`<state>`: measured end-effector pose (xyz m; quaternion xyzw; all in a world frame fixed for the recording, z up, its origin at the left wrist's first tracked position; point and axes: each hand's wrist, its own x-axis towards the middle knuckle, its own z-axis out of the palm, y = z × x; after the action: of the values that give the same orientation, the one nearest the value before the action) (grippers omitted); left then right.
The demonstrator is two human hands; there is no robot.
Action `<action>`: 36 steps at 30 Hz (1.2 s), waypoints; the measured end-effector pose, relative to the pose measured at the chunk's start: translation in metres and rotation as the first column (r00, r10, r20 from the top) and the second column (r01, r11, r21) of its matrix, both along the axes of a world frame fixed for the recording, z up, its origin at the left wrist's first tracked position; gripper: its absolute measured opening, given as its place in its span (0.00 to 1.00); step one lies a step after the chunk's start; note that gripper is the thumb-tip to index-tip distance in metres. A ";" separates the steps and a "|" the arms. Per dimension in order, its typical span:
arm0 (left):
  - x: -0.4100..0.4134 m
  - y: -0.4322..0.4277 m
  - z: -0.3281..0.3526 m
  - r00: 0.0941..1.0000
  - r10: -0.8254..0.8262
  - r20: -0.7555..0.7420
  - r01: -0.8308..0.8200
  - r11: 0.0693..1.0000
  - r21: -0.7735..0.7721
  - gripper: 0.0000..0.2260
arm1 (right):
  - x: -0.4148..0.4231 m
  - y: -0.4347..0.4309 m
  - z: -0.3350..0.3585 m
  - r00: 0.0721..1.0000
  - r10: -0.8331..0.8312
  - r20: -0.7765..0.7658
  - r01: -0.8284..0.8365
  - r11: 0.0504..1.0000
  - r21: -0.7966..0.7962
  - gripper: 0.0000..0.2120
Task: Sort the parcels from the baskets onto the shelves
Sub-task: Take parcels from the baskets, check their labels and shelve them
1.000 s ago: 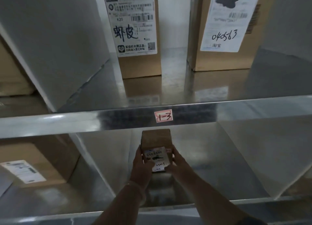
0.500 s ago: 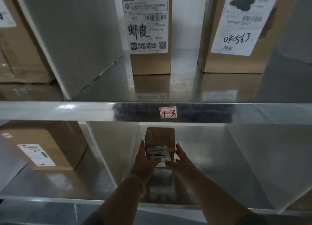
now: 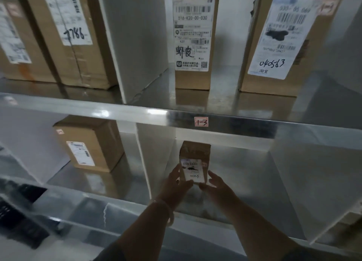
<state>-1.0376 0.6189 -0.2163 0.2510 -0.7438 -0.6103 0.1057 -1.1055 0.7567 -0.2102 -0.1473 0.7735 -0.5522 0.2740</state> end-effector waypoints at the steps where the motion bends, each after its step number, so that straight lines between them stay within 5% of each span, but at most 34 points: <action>1: 0.009 0.003 0.000 1.000 0.016 0.012 -0.016 1.000 0.008 0.21 | 0.006 -0.001 -0.001 1.000 0.027 -0.015 -0.026 1.000 0.017 0.19; 3: 0.033 0.007 0.002 0.998 0.031 0.059 -0.033 0.999 0.023 0.23 | 0.021 -0.005 -0.003 0.996 0.082 -0.027 -0.081 0.996 0.038 0.22; 7: 0.082 0.001 0.006 0.990 0.108 0.093 -0.107 0.994 -0.017 0.28 | 0.057 -0.023 -0.008 0.969 0.246 -0.028 -0.246 0.969 0.016 0.12; 13: 0.157 -0.031 0.019 0.969 0.233 0.076 -0.233 0.972 -0.005 0.24 | 0.116 -0.070 -0.003 0.884 0.458 -0.091 -0.444 0.885 0.139 0.20; 24: 0.380 -0.159 0.034 0.831 0.556 0.038 -0.557 0.828 0.071 0.20 | 0.296 -0.234 0.022 0.765 0.631 -0.131 -0.621 0.776 0.111 0.23; 28: 0.483 -0.221 0.053 0.765 0.643 0.032 -0.643 0.766 0.003 0.08 | 0.391 -0.307 0.033 0.721 0.678 -0.144 -0.682 0.731 0.033 0.21; 36: 0.600 -0.321 0.068 0.657 0.754 0.007 -0.751 0.656 -0.075 0.14 | 0.503 -0.426 0.054 0.675 0.721 -0.156 -0.733 0.680 -0.026 0.23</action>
<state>-0.4371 0.2983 -0.1481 0.5440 -0.5947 -0.4826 0.3428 -0.6028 0.3308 -0.1564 -0.4909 0.6427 -0.4196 0.4122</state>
